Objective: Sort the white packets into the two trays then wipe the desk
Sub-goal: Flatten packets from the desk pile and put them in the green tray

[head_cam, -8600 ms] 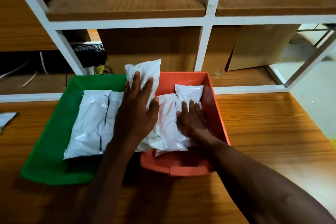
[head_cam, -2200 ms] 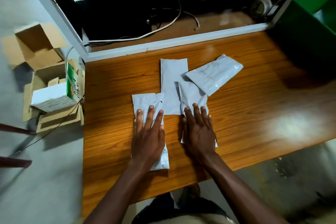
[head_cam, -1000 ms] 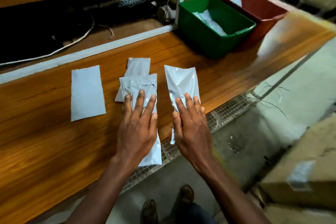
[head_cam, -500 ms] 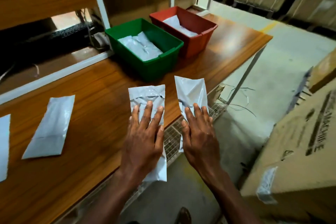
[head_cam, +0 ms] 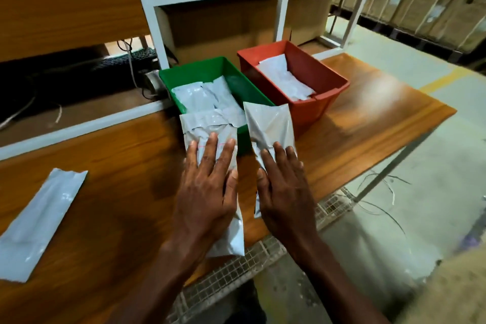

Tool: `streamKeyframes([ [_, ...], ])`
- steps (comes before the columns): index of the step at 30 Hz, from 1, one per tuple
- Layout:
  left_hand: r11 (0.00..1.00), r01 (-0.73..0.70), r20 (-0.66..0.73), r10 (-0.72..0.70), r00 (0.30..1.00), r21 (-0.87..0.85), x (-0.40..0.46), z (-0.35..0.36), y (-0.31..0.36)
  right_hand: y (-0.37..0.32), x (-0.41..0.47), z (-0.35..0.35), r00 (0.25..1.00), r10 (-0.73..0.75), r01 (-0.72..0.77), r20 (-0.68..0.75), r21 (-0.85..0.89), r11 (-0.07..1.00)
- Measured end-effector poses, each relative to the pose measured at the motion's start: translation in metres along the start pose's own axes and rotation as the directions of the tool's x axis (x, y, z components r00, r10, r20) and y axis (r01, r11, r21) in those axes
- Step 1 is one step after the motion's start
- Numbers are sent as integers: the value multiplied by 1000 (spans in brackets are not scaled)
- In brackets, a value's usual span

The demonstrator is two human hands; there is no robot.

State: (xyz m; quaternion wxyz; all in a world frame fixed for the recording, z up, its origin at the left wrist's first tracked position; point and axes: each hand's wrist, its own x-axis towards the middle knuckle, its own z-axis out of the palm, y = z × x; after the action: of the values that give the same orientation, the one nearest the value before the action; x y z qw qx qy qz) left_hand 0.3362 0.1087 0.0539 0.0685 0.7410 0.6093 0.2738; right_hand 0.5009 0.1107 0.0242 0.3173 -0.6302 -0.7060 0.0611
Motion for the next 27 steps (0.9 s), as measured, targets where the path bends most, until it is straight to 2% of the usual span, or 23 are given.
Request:
streamKeyframes([
  [6,998,67,-127,-65,990,12,98,5,-8,9,118,20,989,-150,149,3,74,986],
  [8,995,79,-144,-71,987,56,132,8,-16,10,157,29,981,-192,191,5,74,979],
  [11,983,163,-138,-151,979,86,180,14,-30,11,214,47,975,-211,208,75,54,977],
  [16,933,294,-89,-282,955,209,247,46,-67,16,282,95,922,-243,253,301,5,967],
  [19,895,330,30,-355,935,301,267,62,-84,16,301,122,878,-244,281,412,-32,959],
  [27,825,447,189,-527,828,346,278,100,-116,32,325,168,746,-208,289,633,-26,957],
])
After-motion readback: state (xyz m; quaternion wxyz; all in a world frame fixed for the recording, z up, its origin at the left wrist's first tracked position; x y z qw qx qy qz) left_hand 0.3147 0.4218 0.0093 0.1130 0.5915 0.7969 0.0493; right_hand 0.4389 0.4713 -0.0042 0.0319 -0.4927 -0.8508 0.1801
